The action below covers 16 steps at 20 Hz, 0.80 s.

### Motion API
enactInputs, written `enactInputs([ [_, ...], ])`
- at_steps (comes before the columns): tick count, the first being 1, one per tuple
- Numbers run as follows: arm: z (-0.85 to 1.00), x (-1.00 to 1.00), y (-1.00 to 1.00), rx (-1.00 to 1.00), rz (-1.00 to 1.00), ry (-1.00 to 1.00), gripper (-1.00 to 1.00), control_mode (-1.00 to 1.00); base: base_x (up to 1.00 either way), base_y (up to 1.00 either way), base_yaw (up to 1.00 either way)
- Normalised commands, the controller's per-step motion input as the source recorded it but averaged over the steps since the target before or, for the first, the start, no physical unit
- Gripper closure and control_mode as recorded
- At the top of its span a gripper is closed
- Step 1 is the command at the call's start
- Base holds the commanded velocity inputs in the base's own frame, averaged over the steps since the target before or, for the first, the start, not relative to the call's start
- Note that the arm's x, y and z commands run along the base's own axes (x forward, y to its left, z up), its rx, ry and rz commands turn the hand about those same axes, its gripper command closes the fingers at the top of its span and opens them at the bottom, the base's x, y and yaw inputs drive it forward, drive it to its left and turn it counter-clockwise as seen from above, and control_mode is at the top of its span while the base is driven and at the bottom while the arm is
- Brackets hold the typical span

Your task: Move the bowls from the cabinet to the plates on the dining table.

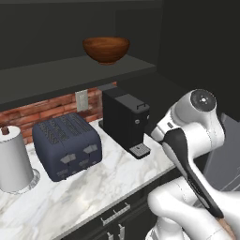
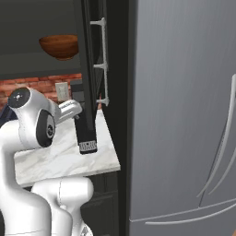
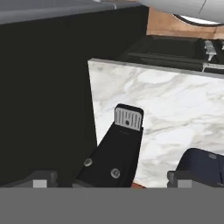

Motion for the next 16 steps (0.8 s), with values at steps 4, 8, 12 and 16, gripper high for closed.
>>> enactInputs([
  [4, 0.24, -0.22, 0.01, 0.0, 0.0, -0.01, -1.0, -1.0, 0.0, 0.0, 0.0],
  [8, 0.06, -0.43, 0.12, 0.0, 0.0, -0.01, -1.0, -1.0, 0.0, 0.0, 0.0],
  [12, 0.26, -0.46, 0.13, 0.0, 0.0, -0.04, -1.0, -1.0, 0.0, 0.0, 0.0],
  [16, 0.45, -0.23, 0.04, -0.04, 0.0, -0.07, -1.0, -1.0, 0.0, 0.0, 0.0],
])
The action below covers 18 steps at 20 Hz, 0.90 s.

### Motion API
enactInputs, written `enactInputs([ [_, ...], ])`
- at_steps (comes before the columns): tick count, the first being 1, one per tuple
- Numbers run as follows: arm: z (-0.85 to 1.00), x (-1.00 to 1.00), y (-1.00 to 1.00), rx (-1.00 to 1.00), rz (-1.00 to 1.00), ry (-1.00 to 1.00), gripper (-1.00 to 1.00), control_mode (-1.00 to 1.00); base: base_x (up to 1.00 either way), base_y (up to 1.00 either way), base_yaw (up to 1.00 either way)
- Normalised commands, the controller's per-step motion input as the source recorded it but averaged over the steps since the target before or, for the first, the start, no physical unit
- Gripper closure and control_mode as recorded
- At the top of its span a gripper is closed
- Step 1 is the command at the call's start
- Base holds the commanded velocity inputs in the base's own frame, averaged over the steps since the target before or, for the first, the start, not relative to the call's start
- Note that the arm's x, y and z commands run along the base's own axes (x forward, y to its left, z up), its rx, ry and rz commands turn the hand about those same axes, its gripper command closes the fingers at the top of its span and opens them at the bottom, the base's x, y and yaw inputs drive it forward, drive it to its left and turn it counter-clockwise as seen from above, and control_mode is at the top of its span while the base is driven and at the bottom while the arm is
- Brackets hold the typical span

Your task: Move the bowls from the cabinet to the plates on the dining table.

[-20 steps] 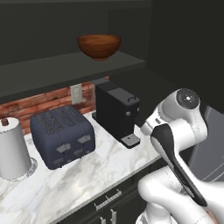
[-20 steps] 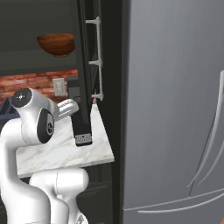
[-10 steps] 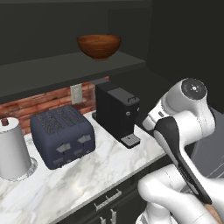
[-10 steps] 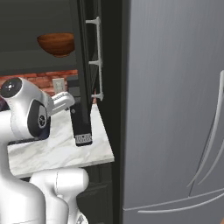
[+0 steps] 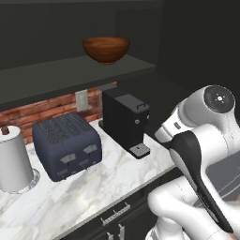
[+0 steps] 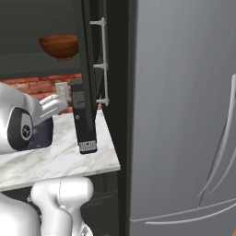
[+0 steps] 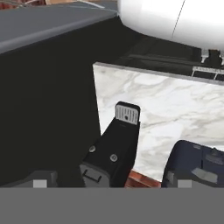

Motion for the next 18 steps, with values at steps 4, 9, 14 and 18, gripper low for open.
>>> enactInputs([
  [4, 0.52, 0.0, 0.0, -0.07, 0.0, -0.07, -1.0, -1.0, 0.0, 0.0, 0.0],
  [9, 0.57, 0.0, 0.0, -0.07, 0.0, -0.07, -1.0, -1.0, 0.0, 0.0, 0.0],
  [14, 0.56, 0.0, 0.0, -0.05, 0.0, -0.06, -1.0, -1.0, 0.0, 0.0, 0.0],
  [18, 0.49, 0.0, 0.01, -0.02, 0.0, -0.06, -1.0, -1.0, 0.0, 0.0, 0.0],
])
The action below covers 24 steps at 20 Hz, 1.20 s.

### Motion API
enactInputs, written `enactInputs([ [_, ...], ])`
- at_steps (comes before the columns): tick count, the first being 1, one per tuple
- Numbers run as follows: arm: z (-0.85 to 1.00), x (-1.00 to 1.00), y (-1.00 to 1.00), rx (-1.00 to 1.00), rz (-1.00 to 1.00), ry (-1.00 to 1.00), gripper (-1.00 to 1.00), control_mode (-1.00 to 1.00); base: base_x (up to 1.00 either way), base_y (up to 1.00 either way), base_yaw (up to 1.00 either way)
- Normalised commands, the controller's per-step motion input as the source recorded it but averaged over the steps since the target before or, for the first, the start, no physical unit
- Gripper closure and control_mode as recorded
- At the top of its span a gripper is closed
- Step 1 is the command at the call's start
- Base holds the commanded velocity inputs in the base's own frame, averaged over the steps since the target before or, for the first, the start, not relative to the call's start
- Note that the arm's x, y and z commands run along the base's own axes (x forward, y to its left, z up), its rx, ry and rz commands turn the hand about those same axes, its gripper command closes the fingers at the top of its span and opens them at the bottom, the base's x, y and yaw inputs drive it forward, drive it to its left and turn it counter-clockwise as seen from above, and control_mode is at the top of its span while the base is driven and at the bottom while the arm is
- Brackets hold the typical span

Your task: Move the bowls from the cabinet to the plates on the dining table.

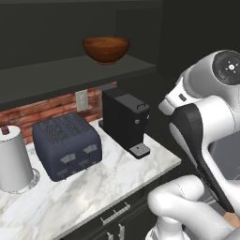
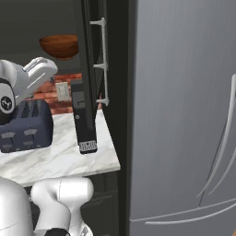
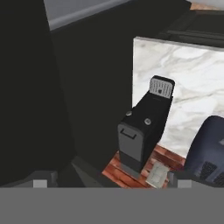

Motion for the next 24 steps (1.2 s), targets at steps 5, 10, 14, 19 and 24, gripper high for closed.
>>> enactInputs([
  [5, 0.28, -0.02, 0.05, -0.01, 0.0, -0.05, -1.0, -1.0, 0.0, 0.0, 0.0],
  [10, 0.05, -0.1, 0.16, -0.01, 0.01, -0.05, -1.0, -1.0, 0.0, 0.0, 0.0],
  [14, 0.0, -0.2, 0.19, -0.04, 0.04, -0.07, -1.0, -1.0, 0.0, 0.0, 0.0],
  [19, 0.17, -0.04, 0.03, -0.02, 0.03, -0.06, -1.0, -1.0, 0.0, 0.0, 0.0],
  [24, 0.2, 0.0, 0.0, 0.0, 0.02, -0.04, -1.0, -1.0, 0.0, 0.0, 0.0],
])
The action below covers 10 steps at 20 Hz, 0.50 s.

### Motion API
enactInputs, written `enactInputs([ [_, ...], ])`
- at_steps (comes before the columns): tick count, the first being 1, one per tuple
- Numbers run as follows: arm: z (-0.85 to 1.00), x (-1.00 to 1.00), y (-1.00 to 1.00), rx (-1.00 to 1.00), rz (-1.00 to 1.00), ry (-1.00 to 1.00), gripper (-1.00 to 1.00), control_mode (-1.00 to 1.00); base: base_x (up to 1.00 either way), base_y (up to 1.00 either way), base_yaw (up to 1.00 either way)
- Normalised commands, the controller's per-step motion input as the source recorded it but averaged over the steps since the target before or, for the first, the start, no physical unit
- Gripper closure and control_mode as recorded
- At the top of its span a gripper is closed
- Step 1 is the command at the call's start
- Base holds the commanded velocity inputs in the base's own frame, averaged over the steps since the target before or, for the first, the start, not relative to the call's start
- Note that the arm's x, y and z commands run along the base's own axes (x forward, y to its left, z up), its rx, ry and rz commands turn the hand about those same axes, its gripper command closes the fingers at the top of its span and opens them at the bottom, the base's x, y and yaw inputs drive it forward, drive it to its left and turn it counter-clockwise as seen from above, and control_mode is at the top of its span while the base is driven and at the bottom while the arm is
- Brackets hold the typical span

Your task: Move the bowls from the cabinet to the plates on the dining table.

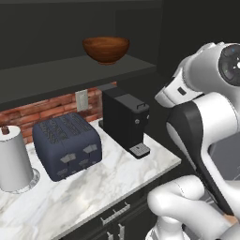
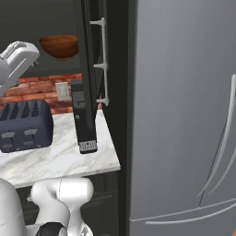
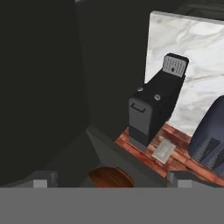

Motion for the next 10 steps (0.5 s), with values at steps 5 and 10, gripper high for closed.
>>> enactInputs([
  [5, 0.06, 0.0, 0.11, 0.0, 0.03, -0.01, -1.0, -1.0, 0.0, 0.0, 0.0],
  [10, 0.0, 0.12, 0.18, -0.03, 0.0, 0.0, -1.0, -1.0, 0.0, 0.0, 0.0],
])
